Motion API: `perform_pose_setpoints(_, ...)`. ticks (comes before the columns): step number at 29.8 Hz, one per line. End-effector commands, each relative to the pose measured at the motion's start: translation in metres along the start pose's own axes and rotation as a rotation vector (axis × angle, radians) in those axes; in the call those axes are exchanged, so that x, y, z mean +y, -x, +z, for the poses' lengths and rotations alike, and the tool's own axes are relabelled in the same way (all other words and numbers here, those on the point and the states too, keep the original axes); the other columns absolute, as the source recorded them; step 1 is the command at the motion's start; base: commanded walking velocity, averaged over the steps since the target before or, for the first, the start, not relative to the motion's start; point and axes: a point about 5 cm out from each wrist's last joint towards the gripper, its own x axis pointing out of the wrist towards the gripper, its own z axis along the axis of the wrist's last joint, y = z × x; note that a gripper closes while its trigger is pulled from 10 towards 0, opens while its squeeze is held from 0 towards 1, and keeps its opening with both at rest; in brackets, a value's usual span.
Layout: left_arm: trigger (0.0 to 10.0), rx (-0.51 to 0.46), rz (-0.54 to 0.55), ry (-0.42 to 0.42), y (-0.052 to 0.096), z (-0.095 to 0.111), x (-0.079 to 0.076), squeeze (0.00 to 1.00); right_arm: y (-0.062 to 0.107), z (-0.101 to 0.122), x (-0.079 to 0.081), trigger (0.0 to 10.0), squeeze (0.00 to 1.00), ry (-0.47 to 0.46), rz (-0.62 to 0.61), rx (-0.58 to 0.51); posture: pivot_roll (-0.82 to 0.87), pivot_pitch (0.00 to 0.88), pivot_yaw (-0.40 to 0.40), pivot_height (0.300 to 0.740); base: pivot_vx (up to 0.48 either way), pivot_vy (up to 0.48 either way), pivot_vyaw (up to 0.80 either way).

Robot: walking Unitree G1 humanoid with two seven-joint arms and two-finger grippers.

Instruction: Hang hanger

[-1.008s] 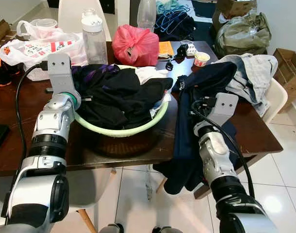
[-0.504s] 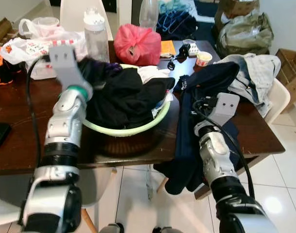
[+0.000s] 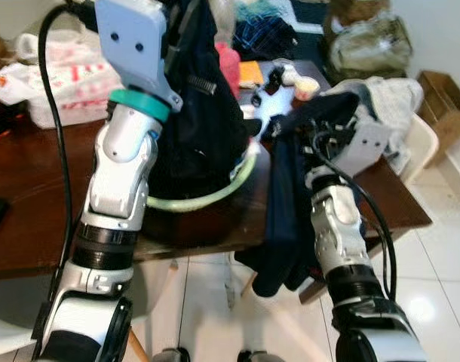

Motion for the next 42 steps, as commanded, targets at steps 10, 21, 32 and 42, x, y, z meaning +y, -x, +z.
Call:
perform_pose_setpoints(10,10.0,-0.021,-0.049,0.011,-0.007,0.003,-0.010,0.00,-0.003,0.012,-0.010,10.0,0.00,-0.010,-0.056,-0.030,0.01,0.001,0.007,0.740,0.000,0.000,-0.80)
perform_pose_setpoints(21,10.0,-0.237,-0.017,-0.186,-0.025,0.039,0.002,0.00,-0.004,0.022,-0.016,10.0,0.00,-0.026,-0.104,-0.077,0.01,0.000,0.011,0.740,0.000,0.000,-0.80)
perform_pose_setpoints(32,10.0,-0.435,-0.108,-0.129,-0.055,0.085,-0.004,0.00,-0.003,0.023,-0.019,10.0,0.00,-0.029,-0.117,-0.081,0.01,0.000,0.019,0.740,0.000,0.000,-0.80)
perform_pose_setpoints(42,10.0,-0.253,-0.515,0.041,-0.034,0.051,-0.062,0.00,0.000,0.022,-0.022,10.0,0.00,-0.025,-0.129,-0.077,0.00,0.000,0.024,0.740,0.000,0.000,-0.80)
